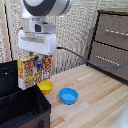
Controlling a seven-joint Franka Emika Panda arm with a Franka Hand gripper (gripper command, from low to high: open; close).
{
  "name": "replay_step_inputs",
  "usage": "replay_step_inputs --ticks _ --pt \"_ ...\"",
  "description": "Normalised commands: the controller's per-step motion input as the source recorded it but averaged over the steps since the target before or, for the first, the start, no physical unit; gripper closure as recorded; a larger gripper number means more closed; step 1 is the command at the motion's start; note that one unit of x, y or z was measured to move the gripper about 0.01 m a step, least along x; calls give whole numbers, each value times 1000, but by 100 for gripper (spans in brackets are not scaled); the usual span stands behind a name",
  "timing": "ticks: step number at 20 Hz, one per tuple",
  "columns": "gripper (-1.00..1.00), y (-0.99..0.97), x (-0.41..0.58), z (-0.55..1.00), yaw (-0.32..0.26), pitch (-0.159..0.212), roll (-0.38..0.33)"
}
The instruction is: Position your gripper near the granola bar, please. Lightly grip the granola bar with your gripping tool. Relocate your gripper along with the granola bar toward the leading division of the caddy with caution. Gently release the granola bar into the leading division of the caddy.
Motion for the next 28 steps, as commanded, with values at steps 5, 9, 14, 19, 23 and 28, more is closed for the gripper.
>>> replay_step_inputs --ticks 5,9,14,19,23,28 --pt "100 682 -62 19 -95 89 0" --pt "100 662 -44 51 -98 87 0" --pt "100 612 -29 186 -96 73 24" --pt "100 699 -22 153 -106 34 -30" --pt "100 664 -46 -249 -137 -34 -46" --pt "-100 188 6 -111 -43 -8 0"
